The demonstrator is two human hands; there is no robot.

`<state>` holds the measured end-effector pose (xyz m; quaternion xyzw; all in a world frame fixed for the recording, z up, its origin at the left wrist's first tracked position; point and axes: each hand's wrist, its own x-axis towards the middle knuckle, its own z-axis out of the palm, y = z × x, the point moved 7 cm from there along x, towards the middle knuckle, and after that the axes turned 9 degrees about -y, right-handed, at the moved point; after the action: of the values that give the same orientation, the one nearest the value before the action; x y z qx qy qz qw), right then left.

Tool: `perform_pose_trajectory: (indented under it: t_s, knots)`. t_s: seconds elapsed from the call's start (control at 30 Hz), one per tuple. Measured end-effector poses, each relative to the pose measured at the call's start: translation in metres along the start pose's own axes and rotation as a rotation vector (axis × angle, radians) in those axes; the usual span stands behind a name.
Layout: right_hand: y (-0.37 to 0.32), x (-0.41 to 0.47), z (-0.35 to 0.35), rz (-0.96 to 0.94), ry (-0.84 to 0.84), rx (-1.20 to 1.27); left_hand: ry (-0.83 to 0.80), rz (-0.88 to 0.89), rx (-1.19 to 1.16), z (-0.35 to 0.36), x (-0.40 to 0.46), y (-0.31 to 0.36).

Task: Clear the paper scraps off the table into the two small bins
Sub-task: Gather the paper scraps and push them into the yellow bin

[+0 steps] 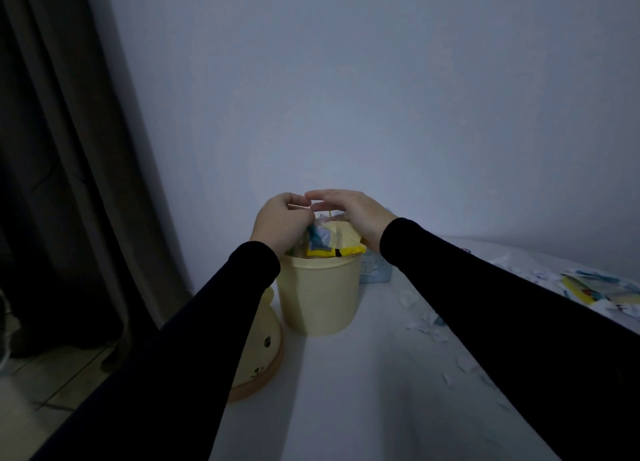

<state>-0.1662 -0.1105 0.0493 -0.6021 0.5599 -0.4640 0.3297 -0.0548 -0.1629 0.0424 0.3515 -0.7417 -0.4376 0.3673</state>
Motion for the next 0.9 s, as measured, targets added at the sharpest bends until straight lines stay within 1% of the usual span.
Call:
perform_pose_trajectory:
  t_s: [0.1,0.2,0.27,0.33,0.43,0.5,0.57,0.67,0.73,0.83,0.9]
  knots:
    - [-0.004,-0.001,-0.002,0.002,-0.026,-0.041,0.040,0.027,-0.023,-0.004,0.001,0.002]
    - [-0.004,-0.001,0.002,0.015,-0.061,-0.108,0.038,0.119,0.159,-0.008,0.000,0.013]
    - [-0.003,0.001,0.003,0.005,-0.060,-0.190,-0.002,0.134,0.263,-0.010,-0.002,0.018]
    - [-0.002,0.003,0.001,-0.028,-0.043,-0.250,-0.045,0.122,0.316,-0.012,-0.004,0.020]
    - [-0.005,0.000,-0.003,-0.013,-0.019,-0.196,-0.170,0.088,0.244,-0.005,-0.008,0.015]
    - [-0.006,-0.003,-0.007,0.006,0.025,-0.149,-0.216,0.078,0.176,0.003,-0.010,0.011]
    - [-0.008,-0.003,-0.009,-0.004,0.068,-0.111,-0.219,0.086,0.148,0.009,-0.010,0.011]
    - [-0.009,-0.003,-0.007,-0.010,0.047,-0.099,-0.177,0.105,0.123,0.009,-0.004,0.014]
    - [-0.010,-0.003,-0.009,-0.012,0.038,-0.169,-0.119,0.090,0.004,0.004,0.000,0.014]
    - [-0.020,-0.007,-0.013,-0.056,0.066,-0.358,-0.020,0.024,-0.342,-0.003,0.004,0.009]
    - [-0.028,-0.011,-0.015,-0.092,0.048,-0.431,0.006,-0.013,-0.596,-0.002,0.005,0.007]
